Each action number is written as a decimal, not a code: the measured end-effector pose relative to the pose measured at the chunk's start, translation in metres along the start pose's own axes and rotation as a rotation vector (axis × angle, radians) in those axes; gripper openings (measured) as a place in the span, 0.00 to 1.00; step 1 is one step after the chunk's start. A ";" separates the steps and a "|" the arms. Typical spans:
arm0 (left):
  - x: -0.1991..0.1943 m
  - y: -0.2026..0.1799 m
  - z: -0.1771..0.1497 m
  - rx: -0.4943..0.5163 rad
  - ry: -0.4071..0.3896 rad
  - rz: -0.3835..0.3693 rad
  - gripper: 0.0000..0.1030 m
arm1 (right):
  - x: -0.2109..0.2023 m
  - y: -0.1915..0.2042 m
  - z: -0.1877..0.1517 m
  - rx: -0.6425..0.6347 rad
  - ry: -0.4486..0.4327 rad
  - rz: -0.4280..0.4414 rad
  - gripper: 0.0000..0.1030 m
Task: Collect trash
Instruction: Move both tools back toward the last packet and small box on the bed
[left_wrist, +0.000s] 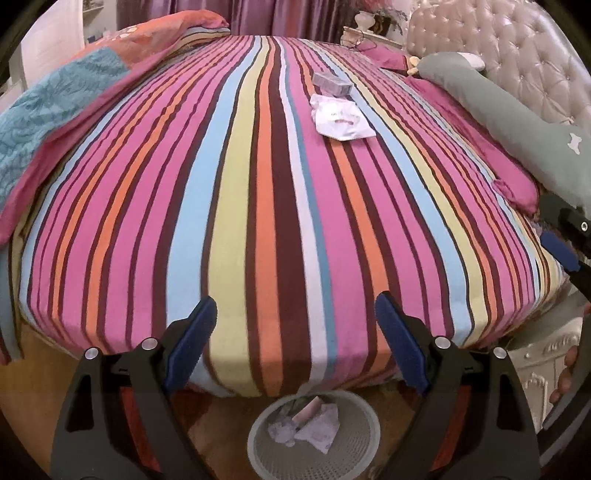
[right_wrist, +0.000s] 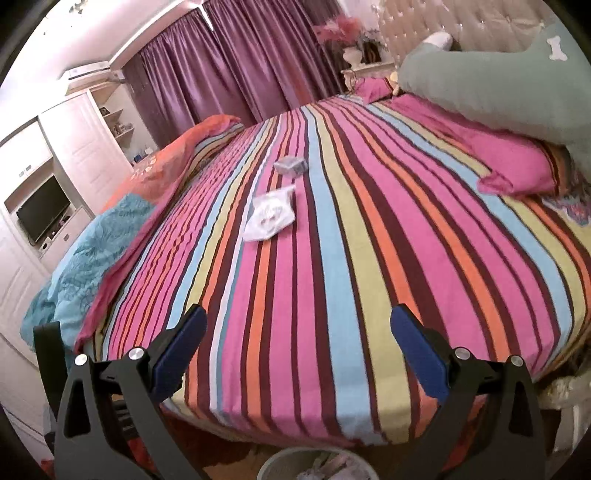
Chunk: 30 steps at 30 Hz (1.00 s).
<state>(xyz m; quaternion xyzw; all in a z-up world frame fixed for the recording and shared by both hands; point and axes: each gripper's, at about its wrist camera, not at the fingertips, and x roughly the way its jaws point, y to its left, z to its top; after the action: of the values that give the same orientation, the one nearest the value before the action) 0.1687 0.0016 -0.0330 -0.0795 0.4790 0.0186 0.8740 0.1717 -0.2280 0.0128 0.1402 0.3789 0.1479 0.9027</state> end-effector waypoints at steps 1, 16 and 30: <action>0.003 -0.002 0.005 -0.002 0.000 -0.001 0.83 | 0.001 -0.001 0.002 -0.009 -0.009 -0.003 0.93; 0.054 -0.019 0.067 -0.050 -0.007 -0.019 0.83 | 0.052 -0.003 0.054 -0.131 -0.025 -0.033 0.93; 0.099 -0.036 0.138 -0.062 -0.036 -0.043 0.83 | 0.122 0.007 0.112 -0.209 0.024 0.021 0.93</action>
<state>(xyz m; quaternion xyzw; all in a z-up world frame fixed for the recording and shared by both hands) 0.3416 -0.0168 -0.0388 -0.1165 0.4604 0.0162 0.8799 0.3331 -0.1917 0.0127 0.0473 0.3706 0.1975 0.9063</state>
